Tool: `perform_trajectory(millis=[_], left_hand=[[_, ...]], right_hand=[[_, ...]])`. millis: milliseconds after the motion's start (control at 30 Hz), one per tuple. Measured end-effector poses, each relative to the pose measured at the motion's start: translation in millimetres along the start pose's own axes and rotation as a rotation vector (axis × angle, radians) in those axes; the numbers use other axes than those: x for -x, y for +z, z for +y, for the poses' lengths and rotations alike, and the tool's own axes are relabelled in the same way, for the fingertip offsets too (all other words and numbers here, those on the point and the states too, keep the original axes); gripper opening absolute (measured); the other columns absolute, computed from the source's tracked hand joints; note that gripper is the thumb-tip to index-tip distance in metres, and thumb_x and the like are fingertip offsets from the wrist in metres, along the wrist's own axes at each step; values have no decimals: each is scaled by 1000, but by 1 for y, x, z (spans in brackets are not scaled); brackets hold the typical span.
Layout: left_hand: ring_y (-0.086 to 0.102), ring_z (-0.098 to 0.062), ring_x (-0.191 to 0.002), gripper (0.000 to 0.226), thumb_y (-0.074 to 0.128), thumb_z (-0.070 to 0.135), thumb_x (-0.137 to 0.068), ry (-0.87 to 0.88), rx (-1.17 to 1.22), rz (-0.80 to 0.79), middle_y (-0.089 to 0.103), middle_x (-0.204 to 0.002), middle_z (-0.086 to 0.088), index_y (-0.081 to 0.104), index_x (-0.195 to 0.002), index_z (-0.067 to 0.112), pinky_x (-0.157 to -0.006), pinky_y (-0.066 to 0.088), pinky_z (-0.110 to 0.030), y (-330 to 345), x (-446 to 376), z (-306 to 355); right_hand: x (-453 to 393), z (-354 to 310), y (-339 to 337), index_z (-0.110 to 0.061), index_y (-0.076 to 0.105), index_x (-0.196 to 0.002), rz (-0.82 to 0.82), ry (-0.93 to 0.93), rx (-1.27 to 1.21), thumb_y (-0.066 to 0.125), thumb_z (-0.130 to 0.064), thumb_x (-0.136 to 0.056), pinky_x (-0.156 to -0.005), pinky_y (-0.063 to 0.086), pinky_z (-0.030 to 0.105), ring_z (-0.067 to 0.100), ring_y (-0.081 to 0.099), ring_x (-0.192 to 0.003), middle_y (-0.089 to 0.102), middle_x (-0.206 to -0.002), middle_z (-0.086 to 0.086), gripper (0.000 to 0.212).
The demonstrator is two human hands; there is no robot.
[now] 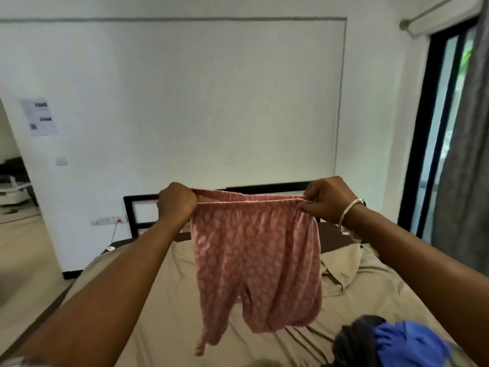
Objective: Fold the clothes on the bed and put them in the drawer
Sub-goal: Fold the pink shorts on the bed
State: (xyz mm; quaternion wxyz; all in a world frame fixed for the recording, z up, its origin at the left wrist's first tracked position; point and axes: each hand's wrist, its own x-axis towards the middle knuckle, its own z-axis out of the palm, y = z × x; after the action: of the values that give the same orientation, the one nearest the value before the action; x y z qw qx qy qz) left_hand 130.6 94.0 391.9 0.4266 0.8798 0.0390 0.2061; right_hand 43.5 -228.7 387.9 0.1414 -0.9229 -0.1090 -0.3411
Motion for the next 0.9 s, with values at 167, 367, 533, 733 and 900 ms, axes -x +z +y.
perform_trajectory(millis=[167,367,533,733,900], left_hand=[[66,-29,-70,17,60,21,-83,-190,295,-156,66,-79,-13,61,-88,4,-61,58,-36,0,8,29],[69,-32,-78,40,87,15,-59,-276,342,-285,66,-82,-14,60,-85,2,-74,61,-48,5,6,48],[58,-23,-62,11,64,-8,-81,-305,327,-409,57,-73,-13,56,-82,-2,-54,52,-31,4,3,48],[51,-20,-65,56,57,-14,-82,-207,168,-590,51,-88,-17,45,-133,5,-48,44,-27,-2,7,40],[51,-38,-121,112,56,-20,-78,158,-94,-908,21,-159,-16,6,-155,44,-84,58,-43,3,27,37]], right_hand=[[7,-21,2,-15,75,-64,49,-69,-72,83,-27,-74,-55,35,20,1,49,-52,48,-55,-19,18],[16,-49,17,-18,79,-76,84,-120,-206,82,-30,-79,-57,52,21,2,61,-60,67,-66,-11,13],[27,-61,19,-19,57,-86,196,-27,-280,87,-27,-72,-51,46,15,6,53,-52,55,-61,-11,34],[26,-67,8,-23,77,-102,-208,-148,-242,85,-25,-73,-70,56,22,5,64,-77,63,-82,-21,30],[22,-63,12,-23,78,-94,-205,-176,-120,78,-13,-81,-82,57,34,7,64,-94,69,-105,-9,17]])
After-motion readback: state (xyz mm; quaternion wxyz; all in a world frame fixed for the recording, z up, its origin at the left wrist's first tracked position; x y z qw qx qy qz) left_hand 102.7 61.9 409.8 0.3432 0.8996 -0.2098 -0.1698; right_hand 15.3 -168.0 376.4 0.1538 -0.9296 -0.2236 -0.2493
